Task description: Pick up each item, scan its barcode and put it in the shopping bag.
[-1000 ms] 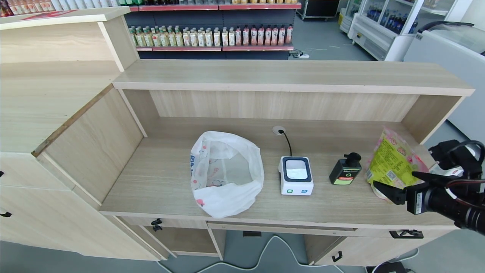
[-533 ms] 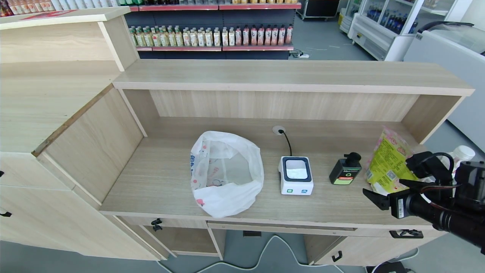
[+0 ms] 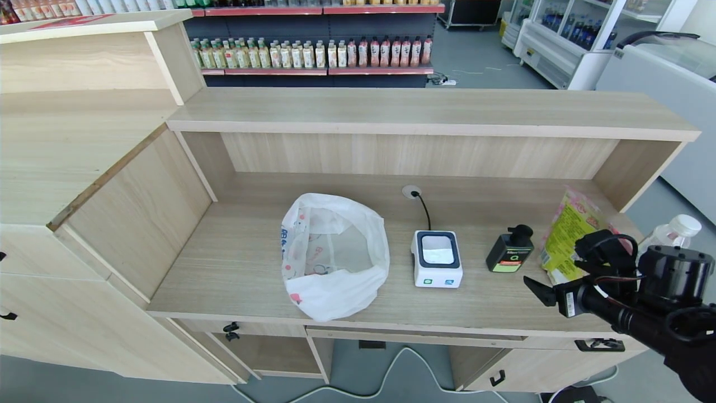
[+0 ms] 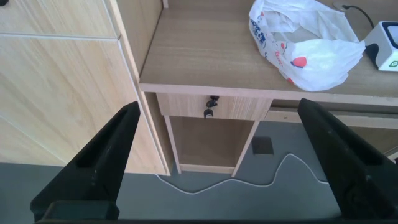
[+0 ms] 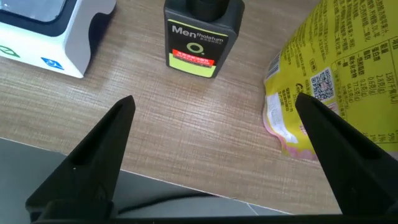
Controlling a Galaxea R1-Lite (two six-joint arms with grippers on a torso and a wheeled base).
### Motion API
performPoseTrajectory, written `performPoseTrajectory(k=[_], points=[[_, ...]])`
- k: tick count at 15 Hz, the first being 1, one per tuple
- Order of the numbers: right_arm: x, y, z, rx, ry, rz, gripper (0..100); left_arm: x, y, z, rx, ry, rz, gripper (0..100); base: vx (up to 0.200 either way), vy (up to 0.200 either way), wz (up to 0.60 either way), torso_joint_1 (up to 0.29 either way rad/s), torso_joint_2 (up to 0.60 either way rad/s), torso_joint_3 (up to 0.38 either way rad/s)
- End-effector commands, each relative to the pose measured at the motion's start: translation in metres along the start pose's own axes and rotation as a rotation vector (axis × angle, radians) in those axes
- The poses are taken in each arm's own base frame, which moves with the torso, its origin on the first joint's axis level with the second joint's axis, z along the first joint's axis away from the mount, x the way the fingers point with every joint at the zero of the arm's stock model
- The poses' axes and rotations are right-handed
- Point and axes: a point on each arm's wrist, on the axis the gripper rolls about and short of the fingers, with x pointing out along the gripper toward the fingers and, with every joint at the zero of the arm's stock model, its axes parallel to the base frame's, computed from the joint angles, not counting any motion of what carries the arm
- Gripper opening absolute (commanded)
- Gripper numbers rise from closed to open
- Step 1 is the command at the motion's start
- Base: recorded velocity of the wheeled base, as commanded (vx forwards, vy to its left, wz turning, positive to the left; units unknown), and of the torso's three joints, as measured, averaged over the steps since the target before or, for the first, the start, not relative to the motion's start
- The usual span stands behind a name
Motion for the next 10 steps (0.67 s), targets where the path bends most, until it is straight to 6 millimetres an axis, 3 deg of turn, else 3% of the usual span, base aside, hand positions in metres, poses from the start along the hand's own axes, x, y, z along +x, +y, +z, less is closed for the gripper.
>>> performPoseTrajectory(k=[1,10], points=[[0.014,0.004,-0.015,0.006,0.038,0.022,100,0.000,0.000,0.000,0.000,0.000,0.000,100,0.000,0.000,0.00,0.000,0.00,0.000],[0.058,0.005,-0.018,0.003,-0.038,0.071,100,0.000,0.000,0.000,0.000,0.000,-0.001,100,0.000,0.000,0.00,0.000,0.00,0.000]])
